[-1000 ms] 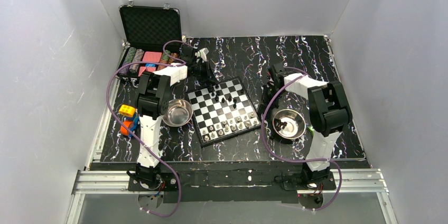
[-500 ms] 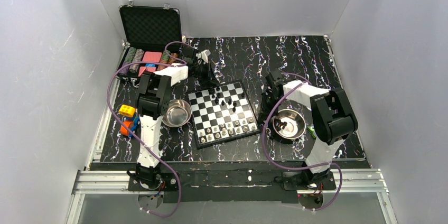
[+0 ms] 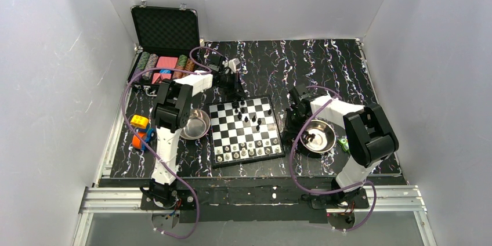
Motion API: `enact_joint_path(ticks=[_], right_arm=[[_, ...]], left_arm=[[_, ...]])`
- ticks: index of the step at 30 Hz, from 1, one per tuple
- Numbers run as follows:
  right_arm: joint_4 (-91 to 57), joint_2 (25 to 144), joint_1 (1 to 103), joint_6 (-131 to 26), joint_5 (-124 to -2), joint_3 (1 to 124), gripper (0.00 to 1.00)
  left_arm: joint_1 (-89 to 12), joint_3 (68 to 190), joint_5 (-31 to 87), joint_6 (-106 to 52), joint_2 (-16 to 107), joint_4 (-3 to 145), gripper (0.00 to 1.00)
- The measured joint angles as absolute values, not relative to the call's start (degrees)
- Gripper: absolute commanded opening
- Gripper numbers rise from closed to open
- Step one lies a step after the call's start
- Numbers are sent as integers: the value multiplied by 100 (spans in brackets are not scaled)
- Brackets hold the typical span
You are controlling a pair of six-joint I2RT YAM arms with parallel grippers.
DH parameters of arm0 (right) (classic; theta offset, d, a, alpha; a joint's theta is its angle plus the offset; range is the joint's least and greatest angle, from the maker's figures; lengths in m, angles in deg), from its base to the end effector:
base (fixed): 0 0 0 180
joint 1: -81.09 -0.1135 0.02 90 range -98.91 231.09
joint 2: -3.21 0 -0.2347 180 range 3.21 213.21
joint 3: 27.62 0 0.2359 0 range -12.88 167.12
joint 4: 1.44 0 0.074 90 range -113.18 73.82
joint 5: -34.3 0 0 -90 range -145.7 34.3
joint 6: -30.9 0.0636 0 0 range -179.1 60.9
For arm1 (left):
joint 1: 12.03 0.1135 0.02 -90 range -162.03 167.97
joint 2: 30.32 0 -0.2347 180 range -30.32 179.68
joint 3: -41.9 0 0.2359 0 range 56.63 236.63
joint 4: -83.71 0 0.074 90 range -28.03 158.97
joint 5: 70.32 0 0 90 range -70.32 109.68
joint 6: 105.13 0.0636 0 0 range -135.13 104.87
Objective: Set up the chess pieces on the board
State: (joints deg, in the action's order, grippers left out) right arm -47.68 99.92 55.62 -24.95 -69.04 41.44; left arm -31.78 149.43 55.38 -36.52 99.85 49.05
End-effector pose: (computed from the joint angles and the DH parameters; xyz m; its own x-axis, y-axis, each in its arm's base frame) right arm 0.2592 0.1397 0.1066 -0.9851 0.1358 -0.1052 0.0928 0.9361 0.3392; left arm 0.4176 -0.1894 0.0963 -0.9458 0.0249 -0.3239 0.2429 0.7162 -0.6543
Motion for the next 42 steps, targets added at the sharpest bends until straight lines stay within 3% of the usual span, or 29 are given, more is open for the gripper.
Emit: enact_joint_path(ticks=[35, 42], right_arm=[[-4449, 9201, 5096, -1961, -6930, 3222, 1], [-4537, 9057, 5083, -1878, -6445, 3235, 1]], left_arm=[[-3652, 15170, 6133, -3464, 10217, 4669, 0], [-3674, 15317, 6091, -3422, 10259, 4488, 0]])
